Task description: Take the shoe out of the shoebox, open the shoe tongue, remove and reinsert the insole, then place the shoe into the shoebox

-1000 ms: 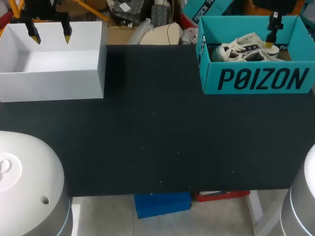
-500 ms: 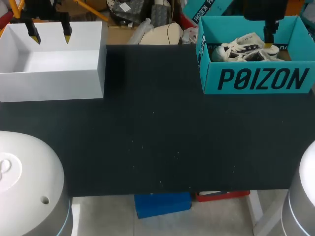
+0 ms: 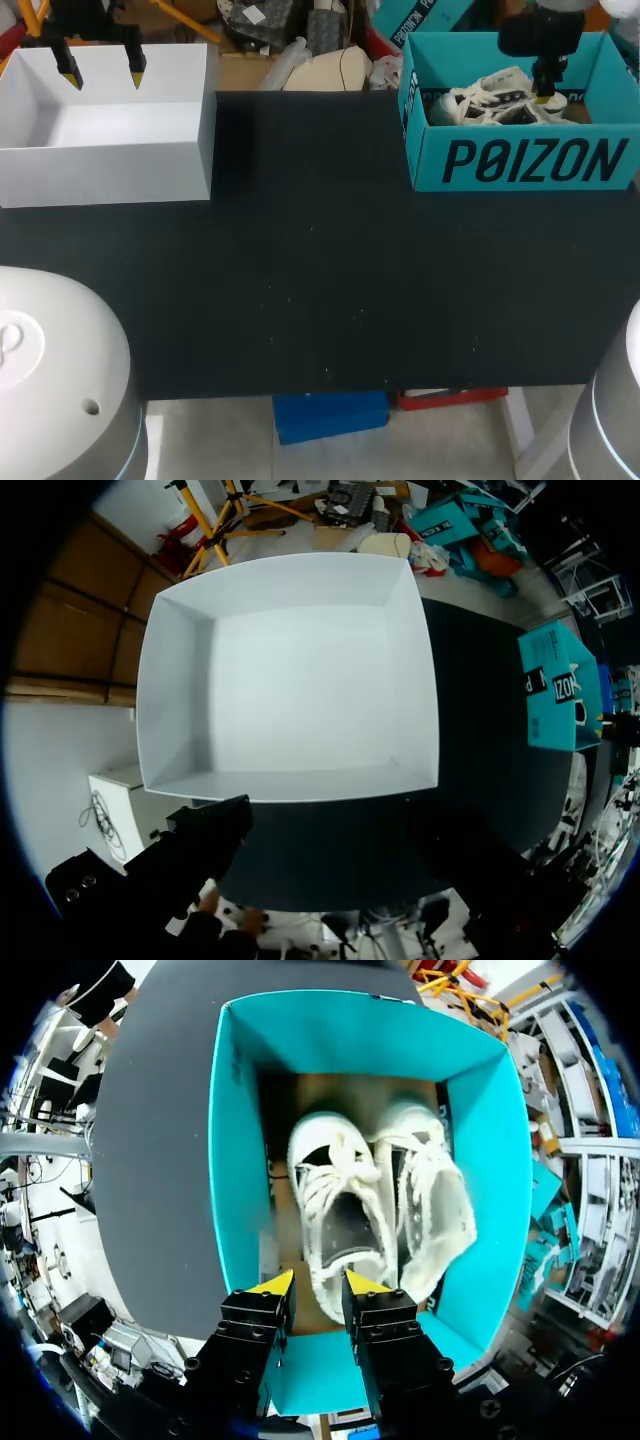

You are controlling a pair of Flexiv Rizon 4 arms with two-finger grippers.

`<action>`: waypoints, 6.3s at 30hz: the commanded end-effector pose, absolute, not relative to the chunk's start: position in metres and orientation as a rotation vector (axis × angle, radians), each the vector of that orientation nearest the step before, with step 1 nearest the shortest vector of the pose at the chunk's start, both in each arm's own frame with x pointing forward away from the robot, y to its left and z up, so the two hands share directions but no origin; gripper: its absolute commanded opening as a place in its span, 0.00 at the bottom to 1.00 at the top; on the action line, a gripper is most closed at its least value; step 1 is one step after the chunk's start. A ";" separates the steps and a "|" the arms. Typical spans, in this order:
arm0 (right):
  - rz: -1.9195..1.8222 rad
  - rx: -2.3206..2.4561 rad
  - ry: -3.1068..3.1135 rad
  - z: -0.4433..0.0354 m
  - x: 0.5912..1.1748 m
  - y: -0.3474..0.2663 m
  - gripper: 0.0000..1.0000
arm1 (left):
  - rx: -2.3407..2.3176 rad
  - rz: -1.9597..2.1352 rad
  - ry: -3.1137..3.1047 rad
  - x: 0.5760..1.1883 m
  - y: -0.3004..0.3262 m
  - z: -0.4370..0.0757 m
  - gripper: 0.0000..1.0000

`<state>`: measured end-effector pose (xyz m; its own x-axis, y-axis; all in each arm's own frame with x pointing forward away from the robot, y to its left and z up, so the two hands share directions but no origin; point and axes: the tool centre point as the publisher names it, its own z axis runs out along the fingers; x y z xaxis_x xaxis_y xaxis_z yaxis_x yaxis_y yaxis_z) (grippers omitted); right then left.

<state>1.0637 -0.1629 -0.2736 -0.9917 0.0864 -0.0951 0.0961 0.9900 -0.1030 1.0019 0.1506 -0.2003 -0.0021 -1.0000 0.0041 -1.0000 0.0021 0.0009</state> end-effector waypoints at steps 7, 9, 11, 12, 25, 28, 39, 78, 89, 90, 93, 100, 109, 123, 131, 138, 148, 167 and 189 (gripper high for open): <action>-0.175 0.089 3.067 -0.294 1.111 -0.166 0.27 | 2.217 -0.002 -2.221 1.002 0.150 -0.200 1.00; -0.176 0.086 3.065 -0.297 1.117 -0.168 0.26 | 2.217 -0.002 -2.221 1.002 0.150 -0.200 1.00; -0.173 0.077 3.060 -0.300 1.123 -0.168 0.27 | 2.217 -0.002 -2.221 1.002 0.150 -0.200 1.00; -0.168 0.075 3.057 -0.302 1.126 -0.168 0.27 | 2.217 -0.002 -2.221 1.002 0.150 -0.200 1.00; -0.143 0.074 3.079 -0.334 1.130 -0.173 0.16 | 2.217 -0.002 -2.221 1.002 0.150 -0.200 1.00; -0.140 0.075 3.084 -0.340 1.129 -0.174 0.16 | 2.217 -0.002 -2.221 1.002 0.150 -0.200 1.00; -0.131 0.051 3.110 -0.358 1.130 -0.174 0.16 | 2.217 -0.002 -2.221 1.002 0.150 -0.200 1.00; -0.248 0.034 3.039 -0.267 1.117 -0.184 0.00 | 2.217 -0.002 -2.221 1.002 0.150 -0.200 1.00; -0.410 0.078 2.938 -0.118 1.086 -0.118 0.00 | 2.217 -0.002 -2.221 1.002 0.150 -0.200 1.00; -0.418 0.077 2.935 -0.106 1.080 -0.108 0.00 | 2.217 -0.002 -2.221 1.002 0.150 -0.200 1.00; -0.464 0.070 2.931 -0.078 1.058 -0.077 0.00 | 2.217 -0.002 -2.221 1.002 0.150 -0.200 1.00; -0.394 0.083 2.872 -0.049 0.998 0.000 0.00 | 2.217 -0.002 -2.221 1.002 0.150 -0.200 1.00; -0.271 -0.008 2.903 -0.066 0.919 0.097 0.00 | 2.217 -0.002 -2.221 1.002 0.150 -0.200 1.00; -0.217 0.040 3.030 -0.180 0.872 0.226 0.00 | 2.217 -0.002 -2.221 1.002 0.150 -0.200 1.00; -0.164 0.039 3.083 -0.259 0.856 0.273 0.00 | 2.217 -0.002 -2.221 1.002 0.150 -0.200 1.00; -0.108 0.068 3.089 -0.309 0.839 0.285 0.00 | 2.217 -0.002 -2.221 1.002 0.150 -0.200 1.00; -0.144 0.049 3.111 -0.347 0.834 0.274 0.00 | 2.217 -0.002 -2.221 1.002 0.150 -0.200 1.00; -0.194 -0.041 3.202 -0.382 0.846 0.239 0.00 | 2.217 -0.002 -2.221 1.002 0.150 -0.200 1.00; 0.416 -0.120 2.884 -0.284 0.825 0.221 1.00 | 2.217 -0.002 -2.221 1.002 0.150 -0.200 1.00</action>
